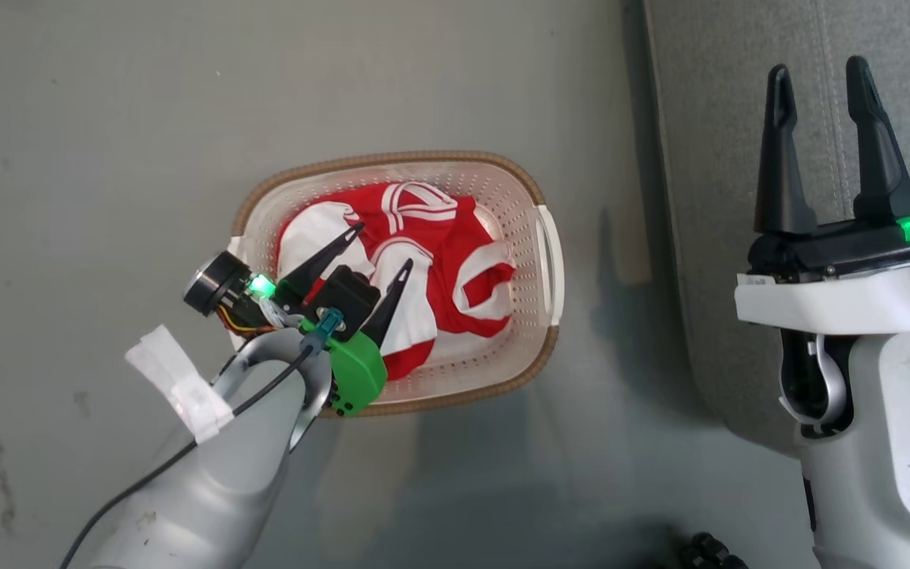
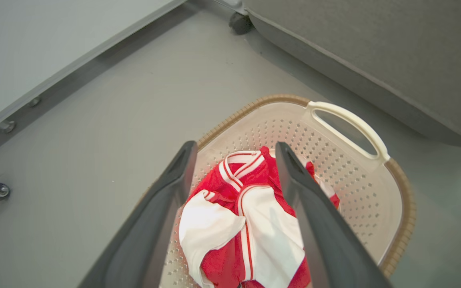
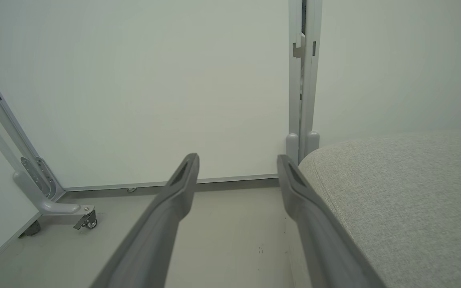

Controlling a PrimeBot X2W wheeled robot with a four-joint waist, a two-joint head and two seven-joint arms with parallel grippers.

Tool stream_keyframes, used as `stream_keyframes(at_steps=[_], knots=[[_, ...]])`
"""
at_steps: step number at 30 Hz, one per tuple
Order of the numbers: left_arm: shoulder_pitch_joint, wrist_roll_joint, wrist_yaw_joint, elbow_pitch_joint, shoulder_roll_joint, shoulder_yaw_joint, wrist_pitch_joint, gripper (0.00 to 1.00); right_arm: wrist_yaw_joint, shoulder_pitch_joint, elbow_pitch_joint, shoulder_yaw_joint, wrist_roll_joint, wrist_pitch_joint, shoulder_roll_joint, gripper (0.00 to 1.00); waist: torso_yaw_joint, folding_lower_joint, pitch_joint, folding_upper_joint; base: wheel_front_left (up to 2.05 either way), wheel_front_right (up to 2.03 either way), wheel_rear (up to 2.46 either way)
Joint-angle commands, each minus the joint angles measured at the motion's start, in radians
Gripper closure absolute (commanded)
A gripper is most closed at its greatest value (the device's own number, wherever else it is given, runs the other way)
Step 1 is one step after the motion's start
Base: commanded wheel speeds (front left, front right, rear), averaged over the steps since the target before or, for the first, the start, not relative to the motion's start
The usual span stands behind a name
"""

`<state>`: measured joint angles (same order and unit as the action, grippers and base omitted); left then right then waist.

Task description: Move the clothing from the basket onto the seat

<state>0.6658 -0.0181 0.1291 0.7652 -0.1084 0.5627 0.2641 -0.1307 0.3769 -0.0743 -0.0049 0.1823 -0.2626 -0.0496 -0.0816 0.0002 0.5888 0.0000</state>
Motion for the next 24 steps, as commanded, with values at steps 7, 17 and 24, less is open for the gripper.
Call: stream_keyframes(at_steps=[7,17,24], knots=[[0.2,0.057,0.001,0.215,-0.058,0.166,0.001,0.0,0.0,0.059,-0.047,0.013,0.055,-0.004,0.0,0.0,-0.191,-0.0002,0.291,0.0,0.0,0.0,0.0],[0.359,0.031,-0.005,0.427,-0.11,0.232,-0.012,0.0,0.0,0.091,-0.091,0.041,0.128,-0.004,0.0,0.0,-0.287,-0.0002,0.401,0.0,0.0,0.0,0.0],[0.42,-0.003,-0.085,0.491,-0.148,0.258,-0.052,0.0,0.0,0.099,-0.111,0.059,0.166,-0.004,0.0,0.0,-0.327,-0.0002,0.449,0.0,0.0,0.0,0.0]])
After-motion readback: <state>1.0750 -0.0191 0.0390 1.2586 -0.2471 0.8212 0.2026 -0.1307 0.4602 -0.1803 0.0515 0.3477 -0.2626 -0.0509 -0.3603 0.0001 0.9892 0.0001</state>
